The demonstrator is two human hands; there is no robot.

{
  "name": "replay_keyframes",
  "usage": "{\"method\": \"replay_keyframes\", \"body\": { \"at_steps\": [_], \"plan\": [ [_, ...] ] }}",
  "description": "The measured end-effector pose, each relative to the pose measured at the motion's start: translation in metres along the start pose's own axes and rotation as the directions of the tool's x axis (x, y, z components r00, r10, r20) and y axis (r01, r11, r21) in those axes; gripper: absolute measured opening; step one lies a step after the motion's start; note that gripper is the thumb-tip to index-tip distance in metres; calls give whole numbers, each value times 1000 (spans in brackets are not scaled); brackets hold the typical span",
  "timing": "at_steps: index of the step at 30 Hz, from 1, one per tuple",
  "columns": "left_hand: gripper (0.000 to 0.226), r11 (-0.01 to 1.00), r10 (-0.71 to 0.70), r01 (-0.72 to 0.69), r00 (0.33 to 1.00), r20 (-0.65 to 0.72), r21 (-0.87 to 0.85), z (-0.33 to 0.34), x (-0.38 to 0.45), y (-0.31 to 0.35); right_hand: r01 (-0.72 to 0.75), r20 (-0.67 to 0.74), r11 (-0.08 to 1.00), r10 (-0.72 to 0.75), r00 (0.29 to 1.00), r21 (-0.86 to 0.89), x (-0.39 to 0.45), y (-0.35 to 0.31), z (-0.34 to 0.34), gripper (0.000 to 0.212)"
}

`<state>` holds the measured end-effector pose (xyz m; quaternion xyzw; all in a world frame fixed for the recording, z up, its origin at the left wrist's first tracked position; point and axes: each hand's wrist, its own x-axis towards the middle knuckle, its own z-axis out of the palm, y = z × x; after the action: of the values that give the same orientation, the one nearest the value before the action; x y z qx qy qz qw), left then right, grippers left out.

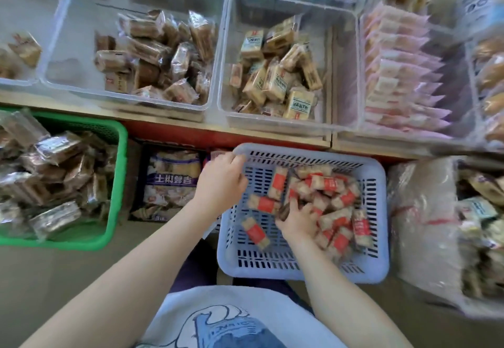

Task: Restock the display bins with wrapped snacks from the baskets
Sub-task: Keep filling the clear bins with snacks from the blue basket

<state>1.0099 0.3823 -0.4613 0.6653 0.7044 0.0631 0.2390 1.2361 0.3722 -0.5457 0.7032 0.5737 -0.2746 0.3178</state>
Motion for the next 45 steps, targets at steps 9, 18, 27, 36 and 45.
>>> {"method": "replay_keyframes", "body": {
  "at_steps": [9,18,27,36,45],
  "plan": [
    [29,967,-134,225,851,509,-122,25,-7,24,156,-75,988,-155,985,4,1,9,-9,90],
    [23,382,-175,515,856,487,-767,-10,-9,45,-366,136,-277,-603,786,888,-71,6,-78,58],
    [28,433,-233,224,964,131,-873,-92,6,26,-234,-1,-197,-767,641,952,-85,-61,-160,71],
    [83,962,-254,272,920,-298,19,-91,12,-100,682,-536,174,-494,684,710,-76,-244,-271,27],
    [103,981,-166,182,965,-204,60,-72,14,-120,788,-318,551,-826,466,-275,-35,-354,-241,70]
  ]
}}
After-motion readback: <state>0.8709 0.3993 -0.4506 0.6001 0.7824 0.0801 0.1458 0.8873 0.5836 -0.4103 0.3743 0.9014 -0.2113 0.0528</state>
